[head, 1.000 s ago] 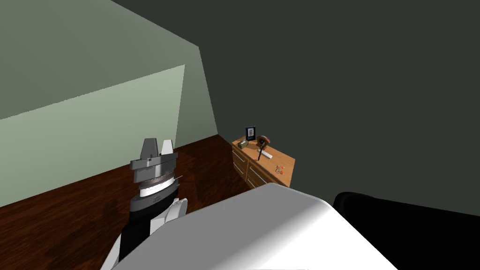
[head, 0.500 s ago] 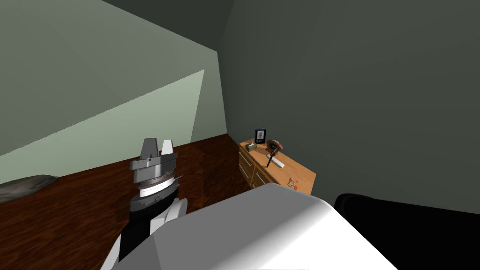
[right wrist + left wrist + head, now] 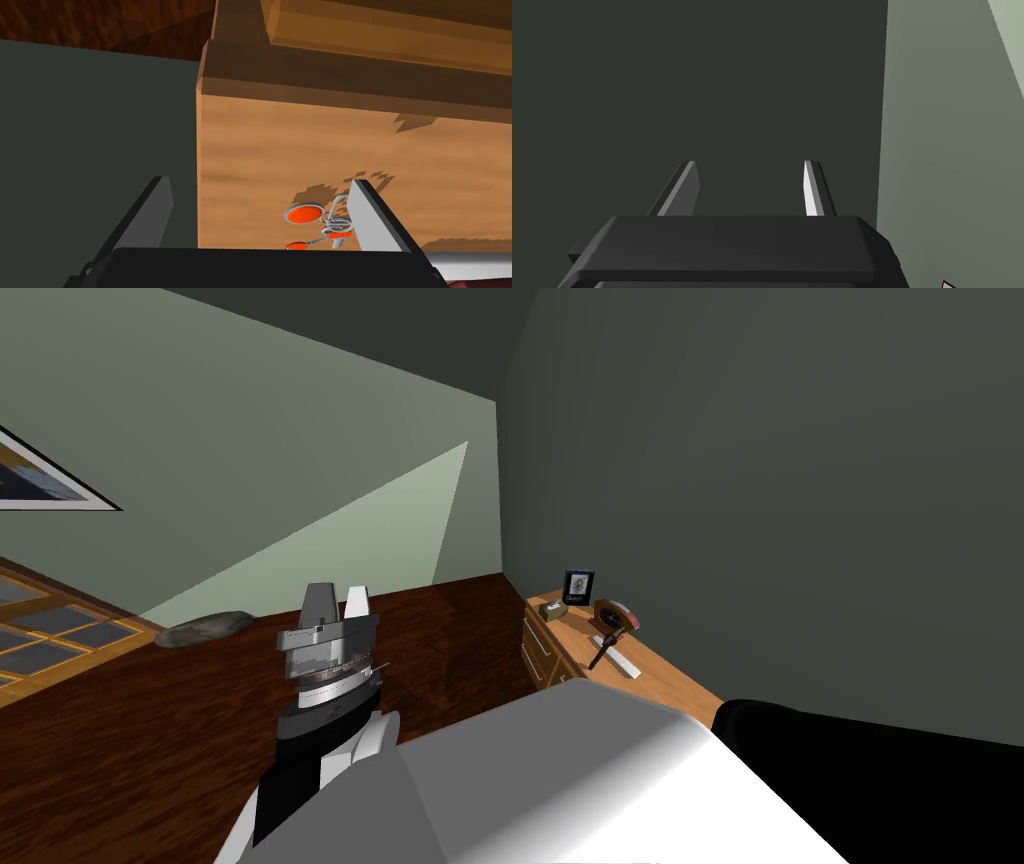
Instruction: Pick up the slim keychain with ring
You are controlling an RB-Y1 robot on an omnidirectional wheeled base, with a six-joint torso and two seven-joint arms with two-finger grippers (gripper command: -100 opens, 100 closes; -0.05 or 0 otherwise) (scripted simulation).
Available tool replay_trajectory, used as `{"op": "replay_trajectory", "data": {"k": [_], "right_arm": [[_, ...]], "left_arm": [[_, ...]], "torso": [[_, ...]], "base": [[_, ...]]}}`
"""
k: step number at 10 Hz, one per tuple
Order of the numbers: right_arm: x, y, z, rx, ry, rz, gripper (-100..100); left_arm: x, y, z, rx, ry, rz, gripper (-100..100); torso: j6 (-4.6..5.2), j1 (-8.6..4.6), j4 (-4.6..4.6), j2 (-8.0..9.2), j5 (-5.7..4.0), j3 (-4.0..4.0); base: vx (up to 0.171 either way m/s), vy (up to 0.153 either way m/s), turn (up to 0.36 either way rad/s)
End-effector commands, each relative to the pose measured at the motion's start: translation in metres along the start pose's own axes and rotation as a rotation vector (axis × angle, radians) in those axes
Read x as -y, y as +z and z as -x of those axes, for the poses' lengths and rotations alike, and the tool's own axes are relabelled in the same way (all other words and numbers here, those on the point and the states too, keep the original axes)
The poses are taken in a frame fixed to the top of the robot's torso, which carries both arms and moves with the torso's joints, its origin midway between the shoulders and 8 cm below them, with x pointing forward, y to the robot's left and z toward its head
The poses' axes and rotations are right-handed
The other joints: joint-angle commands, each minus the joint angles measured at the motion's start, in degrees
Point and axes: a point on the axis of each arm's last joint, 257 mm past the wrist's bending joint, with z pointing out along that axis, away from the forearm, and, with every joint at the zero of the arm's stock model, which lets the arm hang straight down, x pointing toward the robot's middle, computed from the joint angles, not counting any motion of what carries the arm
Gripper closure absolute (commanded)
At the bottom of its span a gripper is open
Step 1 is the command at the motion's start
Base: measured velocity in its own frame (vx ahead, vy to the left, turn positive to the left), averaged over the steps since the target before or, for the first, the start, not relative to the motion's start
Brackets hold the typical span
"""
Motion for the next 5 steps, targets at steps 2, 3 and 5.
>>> {"op": "replay_trajectory", "data": {"k": [2,3,5], "right_arm": [[-0.0011,0.0015,0.0219,0.028,-0.028,-0.017,-100],[0.0000,0.0005,0.0156,0.020,-0.022,-0.013,-100],[0.0024,0.0075,0.0150,0.024,-0.016,-0.013,-100]], "left_arm": [[0.0000,0.0000,0.0000,0.000,0.000,0.000,0],[0.0000,0.0000,0.0000,0.000,0.000,0.000,0],[0.0000,0.0000,0.0000,0.000,0.000,0.000,0]], "torso": [[0.01,0.03,0.01,0.03,0.01,0.02],[-0.02,-0.06,0.00,-0.02,-0.01,-0.01],[0.08,0.29,0.07,0.30,0.06,0.17]], "base": [[0.096,-0.082,0.282],[0.049,-0.057,0.084],[0.007,-0.012,0.019]]}}
